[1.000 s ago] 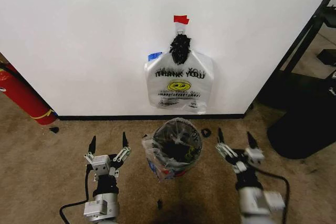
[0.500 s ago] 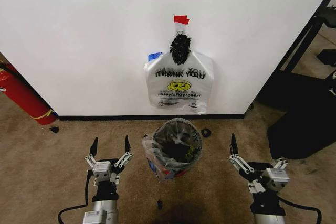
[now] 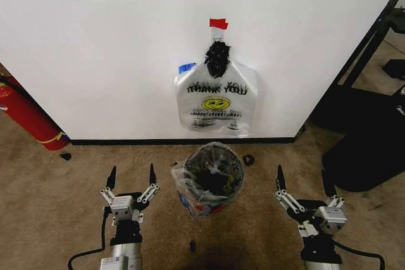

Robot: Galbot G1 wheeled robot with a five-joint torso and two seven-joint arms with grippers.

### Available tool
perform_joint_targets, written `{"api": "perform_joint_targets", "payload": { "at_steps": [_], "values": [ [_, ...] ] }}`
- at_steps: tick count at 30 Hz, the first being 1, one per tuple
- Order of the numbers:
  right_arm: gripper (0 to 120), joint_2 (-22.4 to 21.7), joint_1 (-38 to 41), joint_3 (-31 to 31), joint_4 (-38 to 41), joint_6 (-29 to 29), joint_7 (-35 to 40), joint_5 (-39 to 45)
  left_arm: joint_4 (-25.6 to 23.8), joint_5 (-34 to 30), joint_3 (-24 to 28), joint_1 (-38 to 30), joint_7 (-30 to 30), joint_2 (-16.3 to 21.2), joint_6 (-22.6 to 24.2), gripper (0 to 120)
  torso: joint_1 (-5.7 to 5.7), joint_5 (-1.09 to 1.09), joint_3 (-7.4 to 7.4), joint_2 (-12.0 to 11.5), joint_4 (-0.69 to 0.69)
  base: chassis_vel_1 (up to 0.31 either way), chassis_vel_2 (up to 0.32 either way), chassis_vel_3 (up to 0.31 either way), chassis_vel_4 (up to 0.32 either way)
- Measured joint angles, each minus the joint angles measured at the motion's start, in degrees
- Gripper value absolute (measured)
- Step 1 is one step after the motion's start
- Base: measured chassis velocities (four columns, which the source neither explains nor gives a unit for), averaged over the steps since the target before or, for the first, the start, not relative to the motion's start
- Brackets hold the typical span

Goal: Pick up the garbage bag from the wall and place it over the trash bin.

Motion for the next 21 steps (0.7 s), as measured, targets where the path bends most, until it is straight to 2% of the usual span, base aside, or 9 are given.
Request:
{"api": "perform_joint_targets", "payload": {
  "at_steps": [21],
  "values": [
    [100, 1.0, -0.2, -0.9, -0.9, -0.5, 0.6, -0.5, 0.8, 1.7, 0.5, 0.2, -0.6, -0.9, -0.1, 100, 0.0, 0.0, 0.0, 0.0, 0.0, 0.0, 0.0, 0.0, 0.0]
  ]
}}
